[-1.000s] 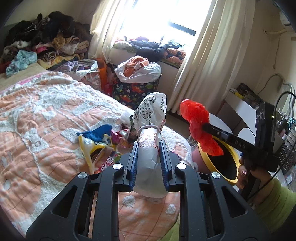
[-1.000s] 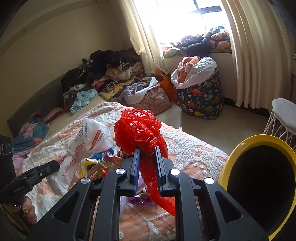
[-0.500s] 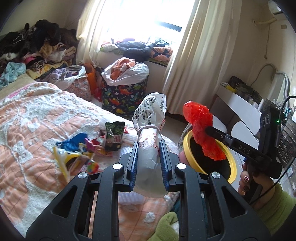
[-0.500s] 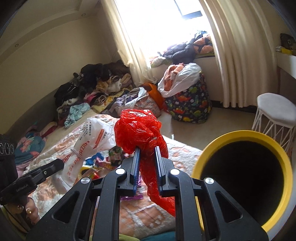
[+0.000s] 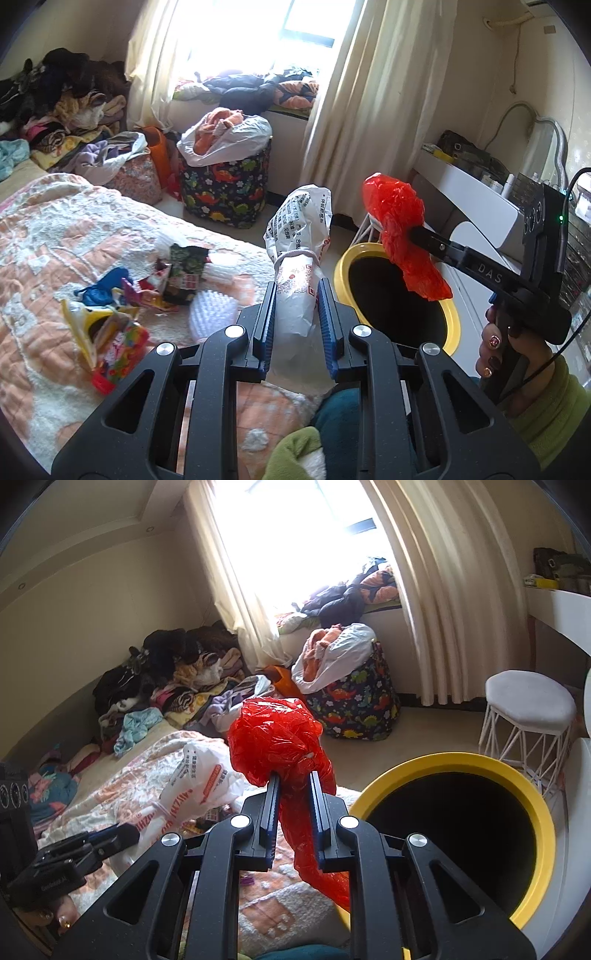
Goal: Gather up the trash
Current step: 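Carry both held bags over the yellow-rimmed trash bin, then open both tools to drop the bags into the bin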
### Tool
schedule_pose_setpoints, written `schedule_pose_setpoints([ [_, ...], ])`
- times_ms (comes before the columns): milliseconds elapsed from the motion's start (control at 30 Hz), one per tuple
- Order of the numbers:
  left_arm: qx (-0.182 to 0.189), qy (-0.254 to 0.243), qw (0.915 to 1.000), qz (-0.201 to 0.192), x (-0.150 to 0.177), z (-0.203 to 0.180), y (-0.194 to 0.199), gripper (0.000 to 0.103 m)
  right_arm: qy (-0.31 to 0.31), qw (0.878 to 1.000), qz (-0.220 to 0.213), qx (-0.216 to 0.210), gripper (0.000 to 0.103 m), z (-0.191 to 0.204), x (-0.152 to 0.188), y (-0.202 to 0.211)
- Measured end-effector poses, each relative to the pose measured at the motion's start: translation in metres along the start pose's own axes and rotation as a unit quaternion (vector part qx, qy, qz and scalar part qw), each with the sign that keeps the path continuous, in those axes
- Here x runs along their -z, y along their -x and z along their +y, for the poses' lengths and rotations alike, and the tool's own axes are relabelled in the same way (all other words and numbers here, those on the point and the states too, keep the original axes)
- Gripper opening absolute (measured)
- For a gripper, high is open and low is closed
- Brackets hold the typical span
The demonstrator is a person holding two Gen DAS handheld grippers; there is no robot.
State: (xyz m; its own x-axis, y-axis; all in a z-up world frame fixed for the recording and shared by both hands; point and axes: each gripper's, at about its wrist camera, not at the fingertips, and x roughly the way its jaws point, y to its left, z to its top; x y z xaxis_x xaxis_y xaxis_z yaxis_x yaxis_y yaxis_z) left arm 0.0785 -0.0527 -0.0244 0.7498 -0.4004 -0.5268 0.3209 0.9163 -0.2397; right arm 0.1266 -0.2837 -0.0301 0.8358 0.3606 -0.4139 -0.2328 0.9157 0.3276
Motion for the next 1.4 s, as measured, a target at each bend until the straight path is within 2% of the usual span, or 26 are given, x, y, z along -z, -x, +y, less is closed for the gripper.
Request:
schedule_pose_setpoints([
  [500,0.03,-0.039,0.9984,0.029,0.01,-0.043,-0.035,0.016,-0.063,0.997,0.002,0.053,0.015,-0.059,0.0,0.001],
  [900,0.057,-0.067,0.9948,0.052,0.014,-0.078,-0.071,0.016,-0.12,0.987,0.016,0.107,0.015,-0.11,0.011,0.001],
  [1400,0.054,-0.08,0.9905,0.098,0.022,-0.093,-0.122,0.016,-0.193,0.971,0.055,0.129,0.015,-0.154,0.026,-0.009],
])
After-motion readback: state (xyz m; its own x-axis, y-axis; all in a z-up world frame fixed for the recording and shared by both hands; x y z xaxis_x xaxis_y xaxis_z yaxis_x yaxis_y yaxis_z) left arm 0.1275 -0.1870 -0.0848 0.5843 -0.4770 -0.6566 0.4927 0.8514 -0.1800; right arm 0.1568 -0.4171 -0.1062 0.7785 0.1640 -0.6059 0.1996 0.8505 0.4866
